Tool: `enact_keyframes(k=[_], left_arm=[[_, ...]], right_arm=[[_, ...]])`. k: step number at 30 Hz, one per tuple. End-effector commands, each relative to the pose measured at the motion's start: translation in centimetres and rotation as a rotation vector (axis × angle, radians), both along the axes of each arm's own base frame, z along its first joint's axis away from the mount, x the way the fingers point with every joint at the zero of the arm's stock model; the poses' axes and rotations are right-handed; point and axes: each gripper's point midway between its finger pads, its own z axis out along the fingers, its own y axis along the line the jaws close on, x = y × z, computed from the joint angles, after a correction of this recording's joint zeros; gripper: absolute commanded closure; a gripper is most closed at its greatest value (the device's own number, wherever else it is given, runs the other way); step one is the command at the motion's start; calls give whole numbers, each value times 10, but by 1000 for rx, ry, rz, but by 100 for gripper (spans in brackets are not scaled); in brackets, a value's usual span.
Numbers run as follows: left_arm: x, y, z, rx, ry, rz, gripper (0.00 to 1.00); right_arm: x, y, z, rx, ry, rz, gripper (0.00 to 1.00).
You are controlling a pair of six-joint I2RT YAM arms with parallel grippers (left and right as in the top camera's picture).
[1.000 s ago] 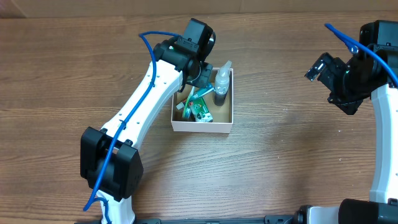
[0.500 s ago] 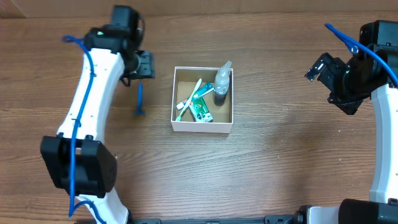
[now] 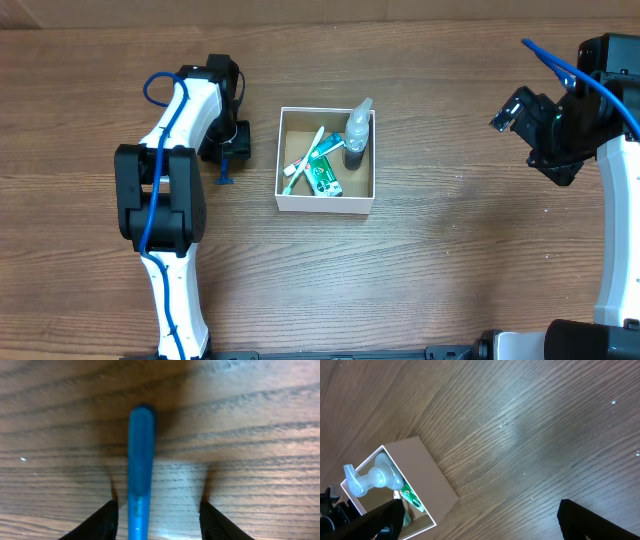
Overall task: Pack container
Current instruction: 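Carry the blue razor into the box and release it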
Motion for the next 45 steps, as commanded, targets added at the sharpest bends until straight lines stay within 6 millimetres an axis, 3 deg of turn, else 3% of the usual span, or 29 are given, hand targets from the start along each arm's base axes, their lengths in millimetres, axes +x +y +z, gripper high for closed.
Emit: enact_keyframes(k=[1, 5, 6, 11, 14, 17, 20, 22, 25, 29, 30, 32, 34, 36, 37, 42, 45], left_arm=[[2, 7, -6, -10, 2, -43, 59], [4, 8, -8, -16, 0, -64, 80], [3, 8, -7, -17, 3, -86, 92], [4, 10, 12, -20, -5, -103, 96], [18, -3, 53, -85, -80, -104, 96], [23, -43, 120, -240, -185, -143, 96], [19, -84, 186, -284, -336, -261, 96], [13, -112, 210, -281, -409, -360, 96], [7, -137, 212, -232, -429, -432, 94], [4, -171, 183, -230, -384, -500, 91], [3, -176, 168, -220, -349, -490, 91], [3, -176, 151, -209, -302, -434, 87], [0, -173, 148, -207, -278, -409, 60], [-4, -165, 157, -186, -281, -406, 31], [-5, -158, 165, -166, -292, -399, 0], [-22, -91, 238, 13, -412, -281, 0], [-47, -31, 287, 64, -494, -77, 0]], right_arm=[[4, -3, 4, -11, -26, -10, 0], [7, -4, 5, -13, -37, -10, 0], [7, -4, 5, -13, -36, -10, 0], [6, -3, 5, -12, -32, -10, 0], [5, -3, 5, -11, -29, -10, 0], [5, -3, 5, -11, -28, -10, 0], [5, -3, 5, -11, -29, -10, 0], [5, -3, 5, -11, -28, -10, 0], [5, -3, 5, -11, -28, -10, 0], [5, -3, 5, -11, -29, -10, 0], [5, -3, 5, -11, -28, -10, 0], [5, -3, 5, -11, -28, -10, 0], [5, -3, 5, -11, -28, -10, 0], [5, -3, 5, -11, -29, -10, 0], [5, -3, 5, -11, -29, -10, 0], [5, -3, 5, -11, -29, -10, 0], [5, -3, 5, -11, -29, -10, 0]])
